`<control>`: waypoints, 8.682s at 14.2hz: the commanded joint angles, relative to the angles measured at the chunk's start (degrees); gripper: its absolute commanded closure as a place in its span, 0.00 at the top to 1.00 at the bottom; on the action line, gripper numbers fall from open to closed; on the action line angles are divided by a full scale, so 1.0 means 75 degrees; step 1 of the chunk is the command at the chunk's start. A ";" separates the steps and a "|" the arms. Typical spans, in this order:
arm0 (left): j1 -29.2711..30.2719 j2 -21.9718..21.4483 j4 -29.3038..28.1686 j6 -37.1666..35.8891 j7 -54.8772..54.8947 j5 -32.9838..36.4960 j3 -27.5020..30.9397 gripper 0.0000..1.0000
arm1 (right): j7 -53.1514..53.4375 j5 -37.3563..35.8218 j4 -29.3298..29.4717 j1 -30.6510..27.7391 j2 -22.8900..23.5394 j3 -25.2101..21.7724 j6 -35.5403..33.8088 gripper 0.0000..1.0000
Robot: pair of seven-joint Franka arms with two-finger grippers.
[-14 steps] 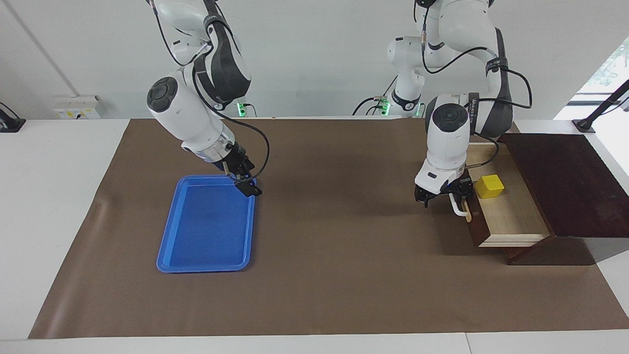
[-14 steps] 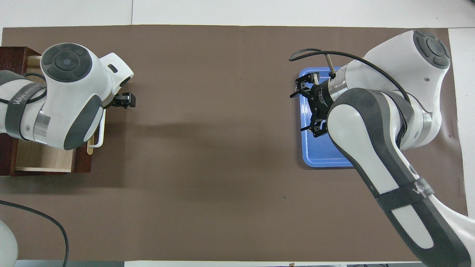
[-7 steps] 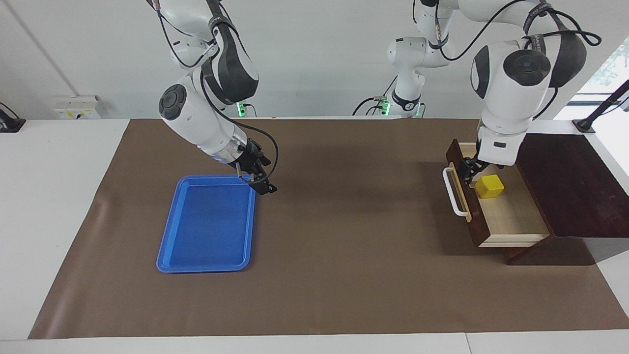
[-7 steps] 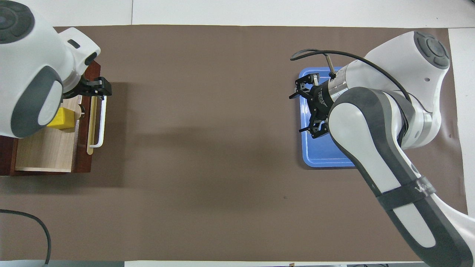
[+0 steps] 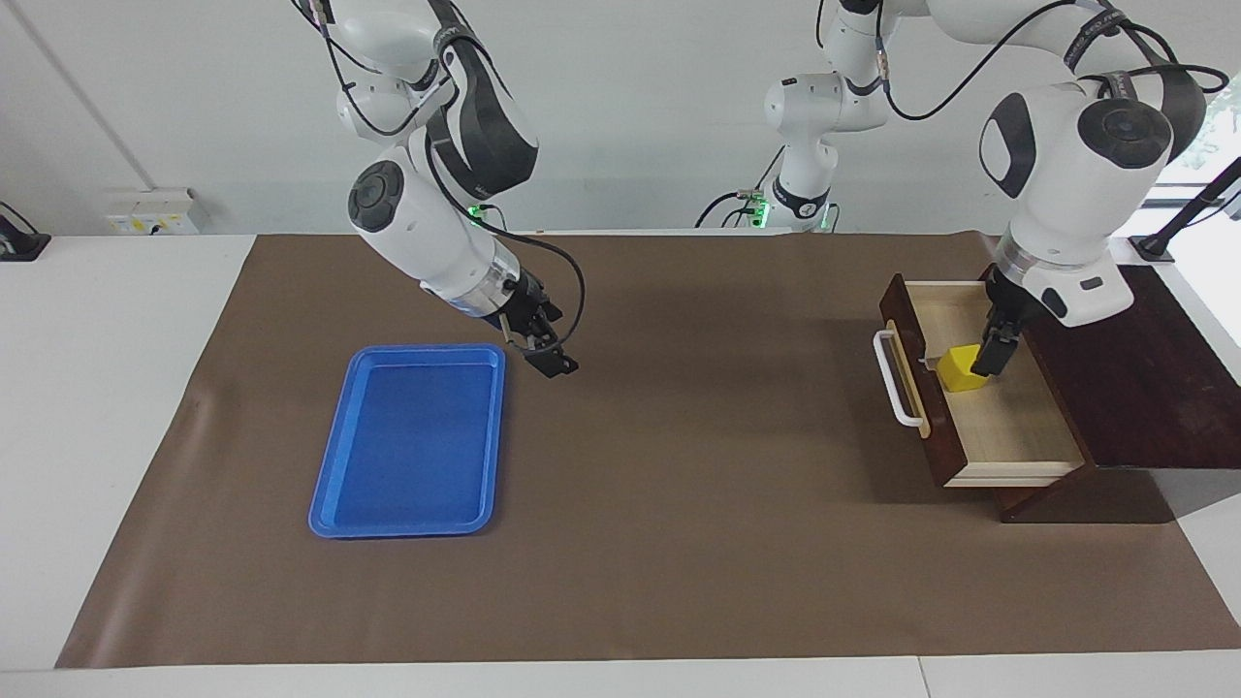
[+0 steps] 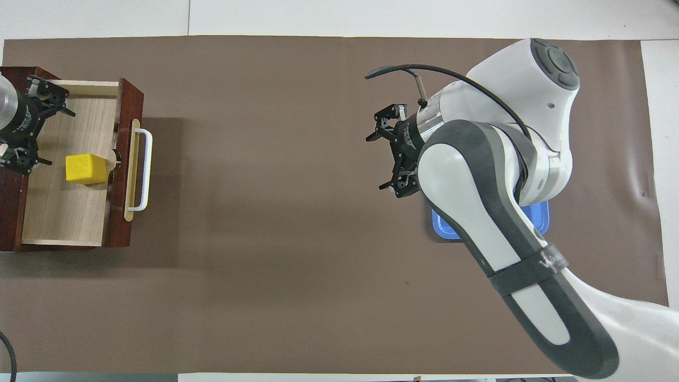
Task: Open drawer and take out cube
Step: 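Close the left gripper on the yellow cube inside the drawer, then lift the yellow cube out of the drawer toward the right gripper, then close the right gripper on the yellow cube held by the left gripper, then open the left gripper and draw it back toward the drawer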
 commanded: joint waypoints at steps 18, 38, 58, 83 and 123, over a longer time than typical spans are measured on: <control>0.0428 -0.0603 -0.2336 0.2099 -0.3123 -0.0142 -0.0072 0.00 | -0.0057 0.0271 0.0319 -0.0024 0.0469 -0.0023 -0.0115 0.99; -0.3590 0.1155 0.2095 -0.1359 -0.7072 -0.0974 -0.0107 0.00 | -0.0046 0.0247 0.0319 -0.0071 0.0469 -0.0023 -0.0173 0.99; -0.4178 0.1073 0.1333 -0.0679 -0.7764 -0.0950 -0.0107 0.00 | 0.0833 0.0223 0.2663 0.0679 0.1746 -0.0094 -0.0771 0.95; -0.4178 0.1073 0.1333 -0.0679 -0.7822 -0.0962 -0.0107 0.00 | 0.1700 0.1384 0.2979 0.0995 0.1910 -0.0082 -0.0255 0.93; -0.3088 0.0816 0.1462 -0.1183 -0.6885 -0.0939 -0.0061 1.00 | 0.1220 0.1255 0.2874 0.1007 0.1840 -0.0082 -0.0208 0.00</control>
